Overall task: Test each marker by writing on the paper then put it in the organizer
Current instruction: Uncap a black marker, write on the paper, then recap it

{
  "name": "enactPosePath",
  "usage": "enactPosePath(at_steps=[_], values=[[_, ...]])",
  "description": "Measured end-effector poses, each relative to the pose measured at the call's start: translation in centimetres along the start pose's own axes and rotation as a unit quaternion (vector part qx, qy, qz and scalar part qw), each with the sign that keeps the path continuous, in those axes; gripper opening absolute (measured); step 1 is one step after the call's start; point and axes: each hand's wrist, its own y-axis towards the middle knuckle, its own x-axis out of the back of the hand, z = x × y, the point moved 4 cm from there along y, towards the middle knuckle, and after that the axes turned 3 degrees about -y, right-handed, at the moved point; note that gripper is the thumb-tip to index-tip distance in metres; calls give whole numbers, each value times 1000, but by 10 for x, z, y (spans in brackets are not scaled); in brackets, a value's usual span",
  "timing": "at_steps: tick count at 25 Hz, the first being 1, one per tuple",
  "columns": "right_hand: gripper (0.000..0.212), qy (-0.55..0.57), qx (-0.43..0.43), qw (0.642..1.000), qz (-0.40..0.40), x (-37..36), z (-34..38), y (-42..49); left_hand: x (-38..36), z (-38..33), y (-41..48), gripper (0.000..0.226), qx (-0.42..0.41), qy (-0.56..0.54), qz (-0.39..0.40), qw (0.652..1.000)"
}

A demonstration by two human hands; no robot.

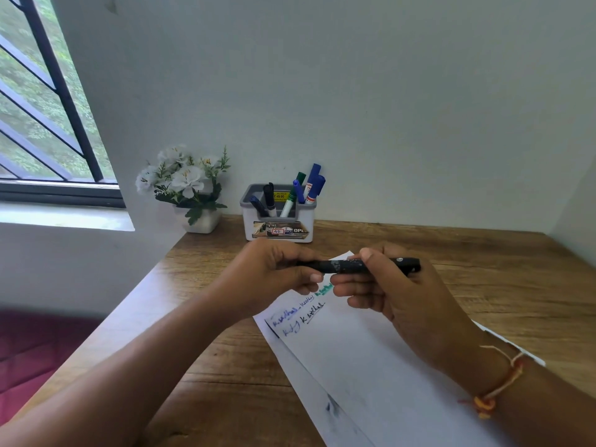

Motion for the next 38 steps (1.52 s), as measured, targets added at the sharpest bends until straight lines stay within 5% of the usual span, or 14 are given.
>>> enactPosePath(at_steps=[13,22,29,34,38], values=[[22,-66,41,994,82,1,13,-8,-11,-2,-3,21,25,-56,63,996],[21,-117,19,991,69,23,12,2,5,3,-2,30,21,-50,-57,997],[25,-421,173,890,19,16,18,-2,1,3,-2,32,38,-148,-54,987],[17,-425,152,891,44,10,6,2,1,5,-1,26,42,-157,-42,986],[12,-443,135,884,58,5,0,5,0,3,-1,42,35,-161,-56,985]])
